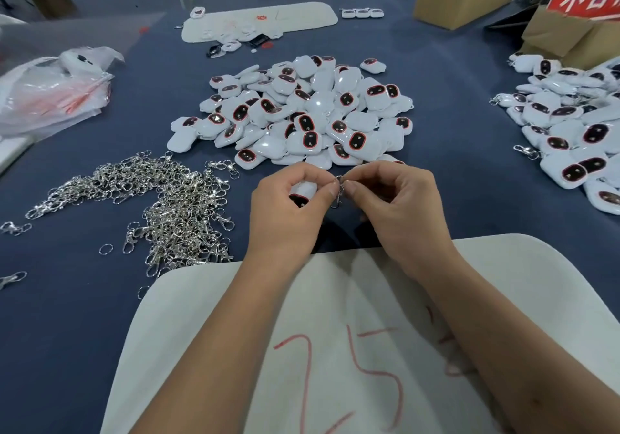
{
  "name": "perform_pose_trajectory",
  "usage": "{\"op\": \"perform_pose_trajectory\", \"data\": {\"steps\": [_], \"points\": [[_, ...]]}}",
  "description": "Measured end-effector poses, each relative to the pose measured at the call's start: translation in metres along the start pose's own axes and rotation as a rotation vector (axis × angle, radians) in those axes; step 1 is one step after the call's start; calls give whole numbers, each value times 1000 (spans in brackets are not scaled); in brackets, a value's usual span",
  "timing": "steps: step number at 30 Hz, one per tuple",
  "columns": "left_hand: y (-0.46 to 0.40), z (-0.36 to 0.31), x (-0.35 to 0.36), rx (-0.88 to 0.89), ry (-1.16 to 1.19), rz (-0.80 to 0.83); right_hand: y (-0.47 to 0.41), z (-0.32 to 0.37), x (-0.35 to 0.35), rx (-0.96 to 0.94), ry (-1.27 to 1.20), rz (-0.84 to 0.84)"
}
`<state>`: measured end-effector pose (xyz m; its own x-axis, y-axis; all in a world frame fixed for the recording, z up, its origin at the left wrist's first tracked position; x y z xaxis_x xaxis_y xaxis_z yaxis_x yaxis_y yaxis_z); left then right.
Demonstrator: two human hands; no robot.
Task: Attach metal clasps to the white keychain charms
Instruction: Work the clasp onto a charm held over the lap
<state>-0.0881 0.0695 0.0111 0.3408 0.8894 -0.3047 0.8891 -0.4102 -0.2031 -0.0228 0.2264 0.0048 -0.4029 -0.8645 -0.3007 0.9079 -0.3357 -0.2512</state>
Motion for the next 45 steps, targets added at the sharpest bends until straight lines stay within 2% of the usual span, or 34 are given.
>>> {"op": "perform_pose_trajectory", "data": {"steps": [19, 27, 34, 40, 45], "points": [[1, -1, 9, -4, 122, 159, -1, 6, 8, 35, -65, 112], [2, -5, 6, 51, 80, 101, 0, 8, 6, -4, -96, 56], [1, -7, -6, 70, -18, -59, 2, 13, 10, -39, -68, 80], [2, -16, -4, 134, -107, -68, 2, 14, 13, -52, -1, 102], [1, -14, -2, 143, -89, -40, 1, 12, 12, -41, 8, 103]]}}
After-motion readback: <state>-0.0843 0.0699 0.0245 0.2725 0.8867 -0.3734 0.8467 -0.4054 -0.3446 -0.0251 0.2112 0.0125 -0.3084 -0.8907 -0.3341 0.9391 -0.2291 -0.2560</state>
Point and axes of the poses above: each hand's wrist, its own y-axis away from the middle knuckle, its own x-axis out of the palm, z = x × y, the point moved 9 cm from there along -y, towards the middle knuckle, and after that the axes turned 7 degrees about z, right-handed, at the moved point
